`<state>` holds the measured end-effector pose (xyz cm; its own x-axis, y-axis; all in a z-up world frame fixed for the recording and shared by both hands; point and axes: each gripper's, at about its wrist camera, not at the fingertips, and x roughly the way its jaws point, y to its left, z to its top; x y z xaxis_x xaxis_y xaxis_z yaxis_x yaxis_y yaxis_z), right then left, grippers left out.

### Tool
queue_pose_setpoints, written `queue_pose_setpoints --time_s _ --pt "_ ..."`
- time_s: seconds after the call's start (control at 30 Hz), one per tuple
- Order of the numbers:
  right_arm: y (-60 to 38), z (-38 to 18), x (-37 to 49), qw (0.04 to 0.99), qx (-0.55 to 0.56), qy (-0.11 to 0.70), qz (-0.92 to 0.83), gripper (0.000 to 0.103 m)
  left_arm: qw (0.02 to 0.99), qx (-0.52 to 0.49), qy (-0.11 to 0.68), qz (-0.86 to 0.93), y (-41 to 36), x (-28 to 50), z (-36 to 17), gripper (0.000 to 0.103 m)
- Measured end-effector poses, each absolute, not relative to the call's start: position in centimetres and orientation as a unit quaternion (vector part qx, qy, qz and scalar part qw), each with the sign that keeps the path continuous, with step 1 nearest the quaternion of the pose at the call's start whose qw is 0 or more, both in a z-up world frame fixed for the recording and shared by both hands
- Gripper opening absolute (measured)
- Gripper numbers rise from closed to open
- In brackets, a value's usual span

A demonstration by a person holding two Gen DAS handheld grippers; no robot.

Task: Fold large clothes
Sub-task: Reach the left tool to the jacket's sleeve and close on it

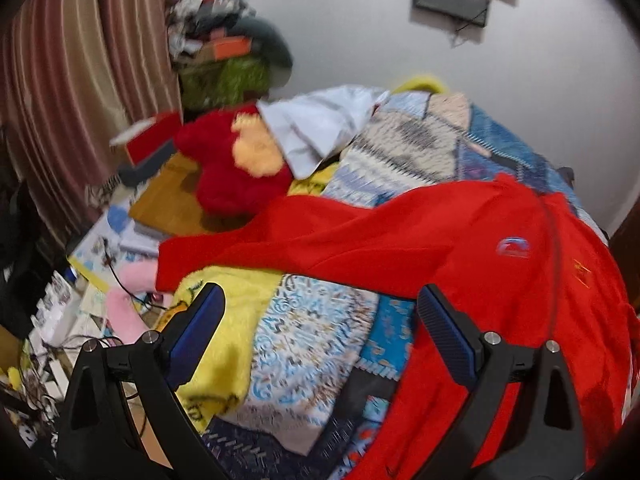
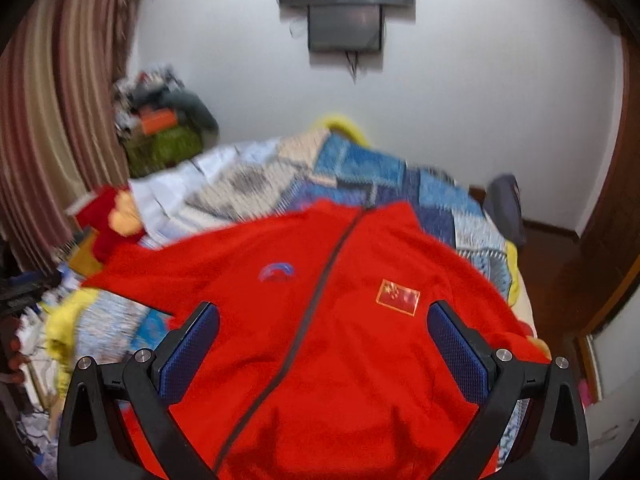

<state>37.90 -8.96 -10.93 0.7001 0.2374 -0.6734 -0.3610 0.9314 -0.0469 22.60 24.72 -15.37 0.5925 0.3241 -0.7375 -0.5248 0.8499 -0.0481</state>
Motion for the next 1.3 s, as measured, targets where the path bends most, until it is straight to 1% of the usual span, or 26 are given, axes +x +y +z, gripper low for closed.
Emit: queue_pose_setpoints --time_s 0.07,0.17,0.3,0.37,0.6,0.67,0.7,0.77,0.8,0.83,0.9,0.93,1.03,1.1,1.3 --pt "-8.1 -13.1 40.3 0.907 -0.107 0.375 0.159 0.103 0.87 -0.145 0.403 0.244 26.3 23.8 -17.0 0.098" --pt "-7.2 -16.3 43.1 0.893 -0.118 0.405 0.161 0.103 0.856 -0.175 0.433 0.22 28.1 25.4 -19.6 0.092" --pt "-5.9 -20.1 46.2 0.865 -0.106 0.455 0.183 0.103 0.827 -0.239 0.467 0.202 30.1 27.0 -23.1 0.091" --pt "-5.1 -21.5 46.9 0.854 -0.105 0.472 0.19 0.103 0.819 -0.26 0.471 0.202 30.8 27.5 -24.0 0.087" --pt "-2.3 -25.1 49.0 0.818 -0.119 0.515 0.226 0.103 0.8 -0.341 0.458 0.184 34.2 30.4 -26.3 0.085" --pt "-1.7 -25.4 49.1 0.815 -0.129 0.516 0.229 0.103 0.79 -0.358 0.457 0.197 35.1 31.1 -26.9 0.084" --pt "-1.3 -25.5 49.1 0.817 -0.137 0.512 0.228 0.103 0.787 -0.363 0.454 0.208 35.5 31.5 -27.1 0.082" --pt "-0.9 -25.5 49.0 0.816 -0.145 0.51 0.231 0.103 0.787 -0.353 0.452 0.227 35.7 32.0 -27.0 0.072" --pt "-0.8 -25.5 49.0 0.816 -0.144 0.51 0.233 0.103 0.789 -0.343 0.452 0.235 35.8 32.2 -26.9 0.063" --pt "-0.8 -25.5 48.9 0.815 -0.142 0.51 0.235 0.103 0.795 -0.327 0.45 0.243 35.7 32.5 -26.5 0.049" --pt "-1.0 -25.3 48.8 0.813 -0.137 0.513 0.239 0.103 0.807 -0.282 0.452 0.256 35.0 33.3 -25.6 0.036" --pt "-1.2 -25.2 48.7 0.812 -0.131 0.515 0.242 0.103 0.811 -0.254 0.456 0.266 34.4 33.7 -25.0 0.027" --pt "-2.1 -24.7 48.6 0.813 -0.117 0.517 0.242 0.103 0.822 -0.177 0.467 0.273 32.4 35.1 -23.5 0.01" --pt "-2.9 -24.3 48.5 0.815 -0.112 0.515 0.24 0.103 0.833 -0.151 0.459 0.269 31.3 35.7 -21.9 0.009" --pt "-6.4 -21.7 48.3 0.832 -0.083 0.496 0.232 0.103 0.893 -0.102 0.377 0.222 25.5 38.1 -14.4 0.007"
